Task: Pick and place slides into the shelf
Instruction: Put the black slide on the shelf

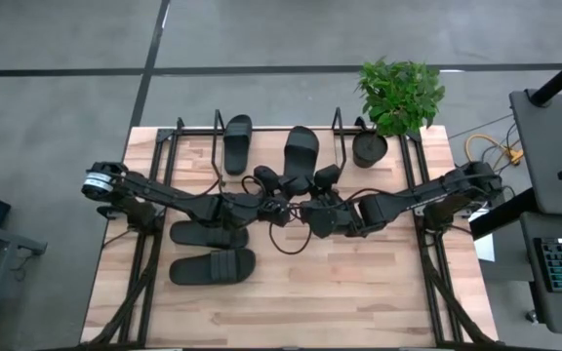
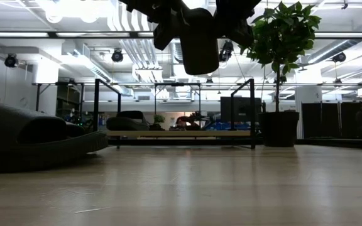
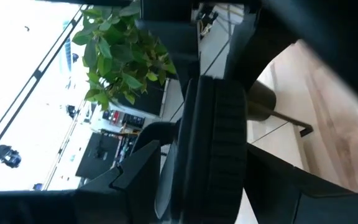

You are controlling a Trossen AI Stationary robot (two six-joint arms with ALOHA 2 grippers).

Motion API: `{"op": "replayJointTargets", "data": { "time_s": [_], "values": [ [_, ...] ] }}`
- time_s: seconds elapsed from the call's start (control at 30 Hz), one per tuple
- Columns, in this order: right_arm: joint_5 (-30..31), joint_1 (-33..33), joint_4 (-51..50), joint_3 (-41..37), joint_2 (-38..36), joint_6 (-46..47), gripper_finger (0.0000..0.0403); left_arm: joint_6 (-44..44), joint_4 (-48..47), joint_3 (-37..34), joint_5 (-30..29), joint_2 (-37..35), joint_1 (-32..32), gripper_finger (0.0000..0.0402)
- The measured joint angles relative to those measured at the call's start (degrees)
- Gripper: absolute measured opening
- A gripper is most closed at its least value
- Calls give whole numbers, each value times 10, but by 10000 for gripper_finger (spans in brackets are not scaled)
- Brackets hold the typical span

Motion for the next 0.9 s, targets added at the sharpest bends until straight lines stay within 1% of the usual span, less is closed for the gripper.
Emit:
{"op": "replayJointTargets", "data": {
  "time_s": [0.1,0.17,0.23,0.4,0.43,0.57,0.63,0.8,0.9],
  "values": [
    [0,0,0,6,0,0,45,0,0,0,-8,0,2,183],
    [0,0,1,12,0,0,45,0,0,0,-9,0,3,163],
    [0,0,-1,16,0,0,45,1,2,0,-10,-1,3,136],
    [0,0,-2,19,0,-5,44,6,-2,0,-8,-1,3,50],
    [0,0,-2,19,0,-5,44,9,-2,-1,-8,-1,3,40],
    [0,0,-3,19,0,1,46,31,-1,-1,-8,-1,3,39],
    [0,0,-4,19,-3,4,71,32,1,-3,-8,-1,3,39],
    [-4,0,-15,19,-21,41,158,43,7,-19,-14,-8,2,39],
    [-1,0,-47,19,-43,83,189,48,0,-27,-22,-14,3,39]
  ]
}}
